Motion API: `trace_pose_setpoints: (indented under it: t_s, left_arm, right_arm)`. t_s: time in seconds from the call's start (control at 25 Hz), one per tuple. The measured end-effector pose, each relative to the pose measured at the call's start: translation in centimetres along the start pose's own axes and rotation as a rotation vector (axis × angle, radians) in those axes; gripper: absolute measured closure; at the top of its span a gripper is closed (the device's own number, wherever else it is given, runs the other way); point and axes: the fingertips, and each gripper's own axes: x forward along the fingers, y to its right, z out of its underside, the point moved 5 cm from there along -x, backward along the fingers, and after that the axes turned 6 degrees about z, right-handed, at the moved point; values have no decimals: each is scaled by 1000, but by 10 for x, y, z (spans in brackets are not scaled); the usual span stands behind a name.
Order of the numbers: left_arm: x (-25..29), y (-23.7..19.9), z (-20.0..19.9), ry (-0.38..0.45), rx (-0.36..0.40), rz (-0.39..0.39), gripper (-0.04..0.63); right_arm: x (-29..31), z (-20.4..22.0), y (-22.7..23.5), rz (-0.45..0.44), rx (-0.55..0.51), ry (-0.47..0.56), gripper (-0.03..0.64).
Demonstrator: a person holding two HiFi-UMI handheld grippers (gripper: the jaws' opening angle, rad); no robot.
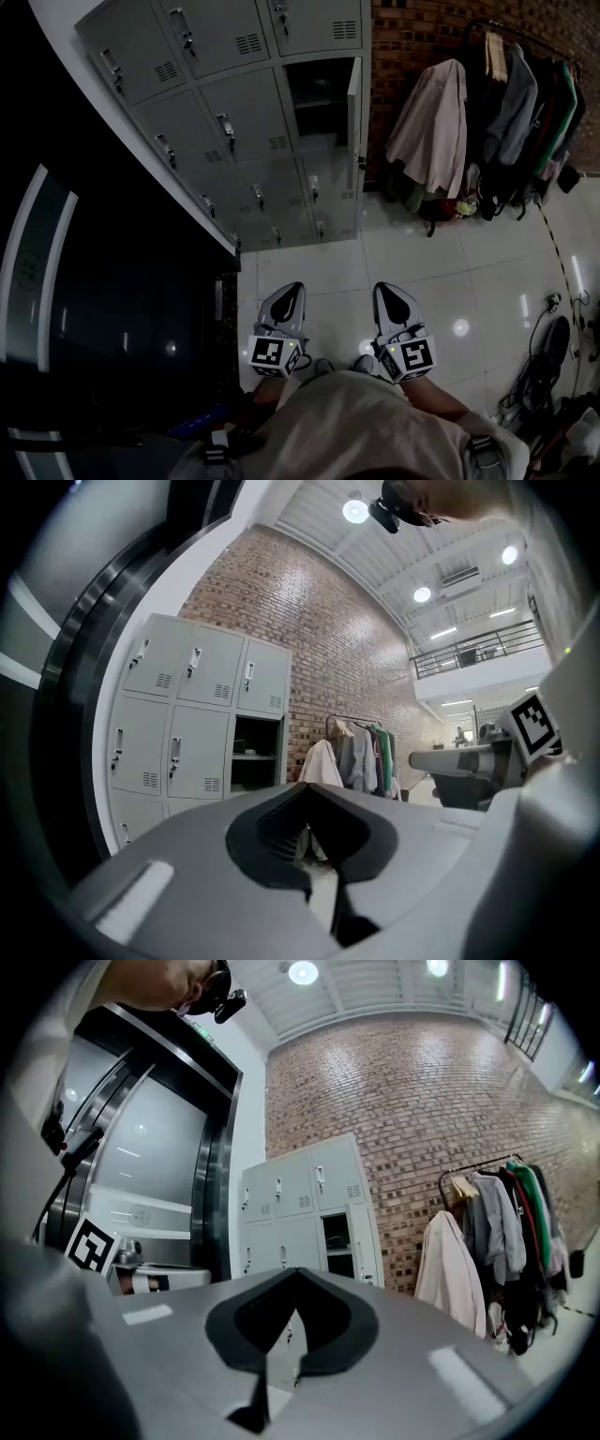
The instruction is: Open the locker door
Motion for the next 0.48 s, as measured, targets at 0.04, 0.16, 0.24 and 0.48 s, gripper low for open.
trace_pose_setpoints:
  t_s: [0.04, 0.16, 0.24, 0.48]
  left_arm:
    - [0, 0, 0, 1, 1, 2, 572]
    - [-3, -1, 4, -4, -3, 8, 572]
    - [-7, -1, 4, -9, -6, 13, 574]
    - [-8, -6, -2, 5, 1, -1, 574]
  right_arm:
    - [0, 1, -1, 3, -3, -41, 617]
    - [3, 3, -2, 1, -14, -48, 617]
    - [3, 1, -4, -3, -11, -15, 617]
    - [9, -3, -14, -31, -15, 25, 617]
